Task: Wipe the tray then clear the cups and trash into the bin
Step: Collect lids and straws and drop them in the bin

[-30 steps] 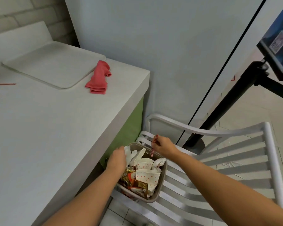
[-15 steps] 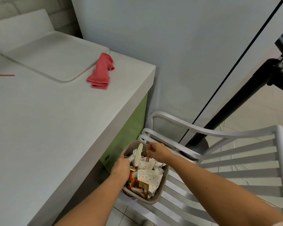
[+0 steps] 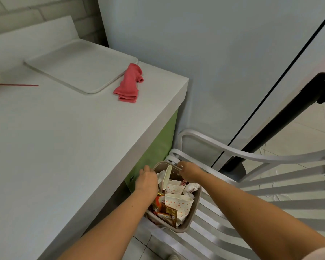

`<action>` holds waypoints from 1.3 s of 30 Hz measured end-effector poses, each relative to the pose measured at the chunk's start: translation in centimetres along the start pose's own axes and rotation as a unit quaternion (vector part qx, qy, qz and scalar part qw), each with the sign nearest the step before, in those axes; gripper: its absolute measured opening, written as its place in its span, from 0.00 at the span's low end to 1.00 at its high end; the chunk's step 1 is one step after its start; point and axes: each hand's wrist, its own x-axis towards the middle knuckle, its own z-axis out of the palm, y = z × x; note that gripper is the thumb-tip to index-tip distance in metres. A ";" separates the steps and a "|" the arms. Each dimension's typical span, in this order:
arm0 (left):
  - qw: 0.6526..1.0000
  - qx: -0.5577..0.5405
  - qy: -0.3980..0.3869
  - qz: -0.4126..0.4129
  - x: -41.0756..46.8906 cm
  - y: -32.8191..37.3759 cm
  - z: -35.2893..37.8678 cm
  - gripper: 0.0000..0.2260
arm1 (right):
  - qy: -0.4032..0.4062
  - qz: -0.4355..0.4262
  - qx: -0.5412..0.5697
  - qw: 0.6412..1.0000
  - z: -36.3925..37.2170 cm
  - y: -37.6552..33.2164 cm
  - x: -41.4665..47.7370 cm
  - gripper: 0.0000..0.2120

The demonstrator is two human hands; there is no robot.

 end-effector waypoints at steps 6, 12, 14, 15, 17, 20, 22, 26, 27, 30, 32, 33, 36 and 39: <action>0.998 -0.019 0.039 0.044 -1.5 0.3 -2.9 0.15 | -0.028 -0.046 -0.087 0.995 -3.6 -3.0 -2.3 0.16; 0.989 -0.076 0.099 0.085 -2.8 0.2 -7.5 0.09 | -0.110 -0.032 -0.141 0.983 -7.6 -7.6 -4.1 0.15; 0.977 -0.124 0.145 0.096 -3.5 -0.4 -9.0 0.09 | -0.107 -0.045 -0.169 0.979 -9.3 -9.7 -5.2 0.13; 0.968 -0.149 0.177 0.102 -3.8 -0.7 -9.8 0.09 | -0.098 -0.053 -0.183 0.977 -10.0 -10.8 -5.8 0.13; 0.948 -0.180 0.237 0.110 -4.5 -1.6 -11.4 0.09 | -0.076 -0.071 -0.207 0.973 -11.2 -13.2 -6.9 0.16; 0.935 -0.168 0.298 0.097 -5.0 -4.3 -13.8 0.10 | -0.045 -0.096 -0.222 0.969 -12.4 -17.1 -8.3 0.18; 0.935 -0.156 0.310 0.073 -5.1 -7.0 -15.0 0.10 | -0.037 -0.113 -0.235 0.965 -12.6 -19.8 -9.2 0.16; 0.945 -0.113 0.308 -0.001 -5.6 -13.3 -16.9 0.12 | -0.014 -0.163 -0.227 0.960 -11.3 -25.3 -10.0 0.14; 0.946 -0.106 0.306 -0.021 -5.9 -15.0 -17.2 0.13 | -0.009 -0.178 -0.219 0.959 -10.8 -26.6 -9.9 0.15; 0.946 -0.095 0.299 -0.084 -6.8 -20.4 -17.9 0.14 | -0.001 -0.217 -0.192 0.957 -8.8 -30.5 -9.5 0.16; 0.944 -0.089 0.292 -0.121 -7.4 -24.0 -18.1 0.14 | -0.012 -0.237 -0.200 0.951 -7.6 -33.0 -9.5 0.21; 0.943 -0.087 0.289 -0.140 -7.8 -25.8 -18.1 0.14 | -0.017 -0.248 -0.213 0.945 -6.9 -34.2 -9.6 0.23; 0.940 -0.082 0.277 -0.180 -8.9 -31.0 -18.2 0.15 | -0.021 -0.278 -0.235 0.931 -5.1 -37.7 -10.0 0.25; 0.937 -0.081 0.272 -0.205 -9.8 -35.8 -18.5 0.16 | -0.028 -0.290 -0.244 0.925 -3.3 -41.2 -10.1 0.25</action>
